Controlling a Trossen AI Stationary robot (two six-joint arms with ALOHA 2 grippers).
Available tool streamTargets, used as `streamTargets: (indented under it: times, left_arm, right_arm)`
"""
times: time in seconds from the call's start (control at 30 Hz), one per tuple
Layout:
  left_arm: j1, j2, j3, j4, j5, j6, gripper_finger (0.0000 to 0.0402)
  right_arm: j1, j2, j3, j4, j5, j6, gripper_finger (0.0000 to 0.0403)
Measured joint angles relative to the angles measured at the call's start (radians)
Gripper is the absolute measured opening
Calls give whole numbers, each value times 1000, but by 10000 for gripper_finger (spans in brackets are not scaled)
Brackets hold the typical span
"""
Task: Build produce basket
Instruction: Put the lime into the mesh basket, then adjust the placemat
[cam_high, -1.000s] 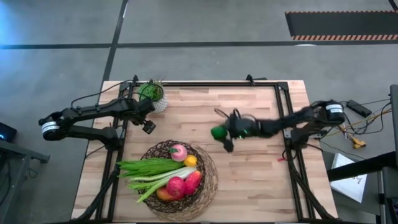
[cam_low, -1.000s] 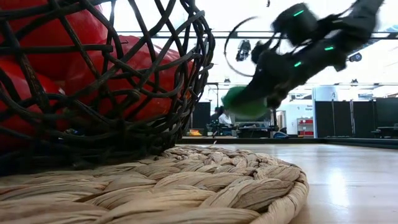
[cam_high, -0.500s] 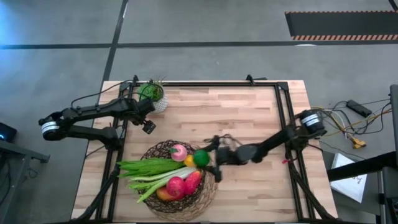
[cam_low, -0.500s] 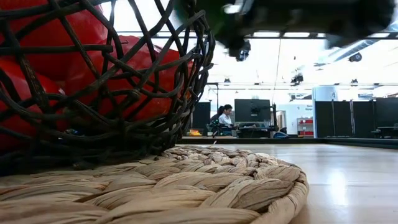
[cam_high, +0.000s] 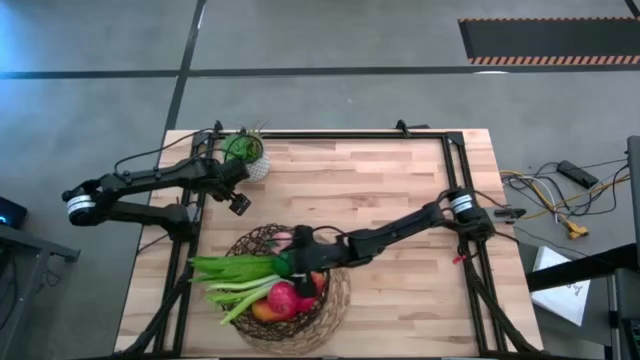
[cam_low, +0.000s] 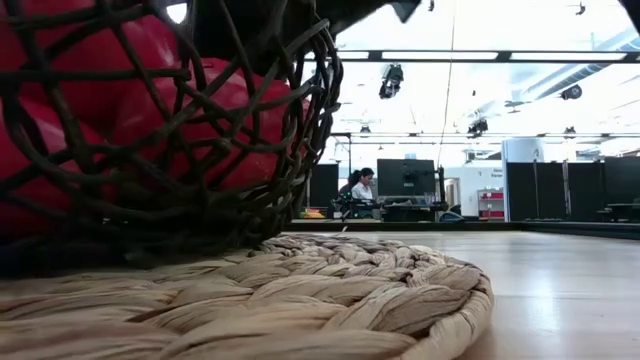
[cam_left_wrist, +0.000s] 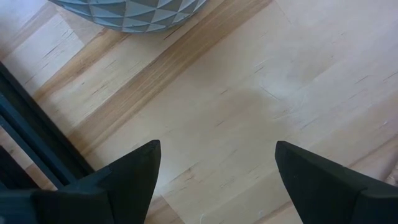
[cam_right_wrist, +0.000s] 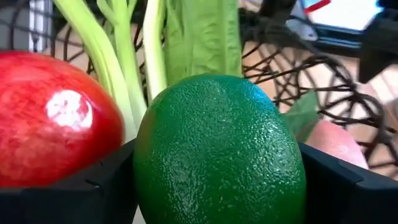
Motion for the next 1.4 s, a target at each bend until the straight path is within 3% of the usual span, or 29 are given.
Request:
streamTargets:
  times: [0.27,0.6,0.7,0.83,1.0,1.07,1.23,1.4]
  left_arm:
    - [0,0,0,0,0,0,299]
    - [0,0,0,0,0,0,299]
    - [0,0,0,0,0,0,299]
    - [0,0,0,0,0,0,299]
    - [0,0,0,0,0,0,299]
    - [0,0,0,0,0,0,299]
    - [0,0,0,0,0,0,299]
    - [0,0,0,0,0,0,299]
  right_arm:
    - [-8,89,233,-263,-126,-32,374]
    - [-4,28,351,-426,-132,-49,381]
    - [29,-30,305,-421,-72,-49,382]
    - [91,-113,171,-423,100,-14,382]
    - [183,-222,-20,-430,355,128,382]
    - [216,-264,-97,-422,410,204,382]
    - [279,-310,-276,-324,398,362,379]
    - [329,-287,-425,-21,259,373,354]
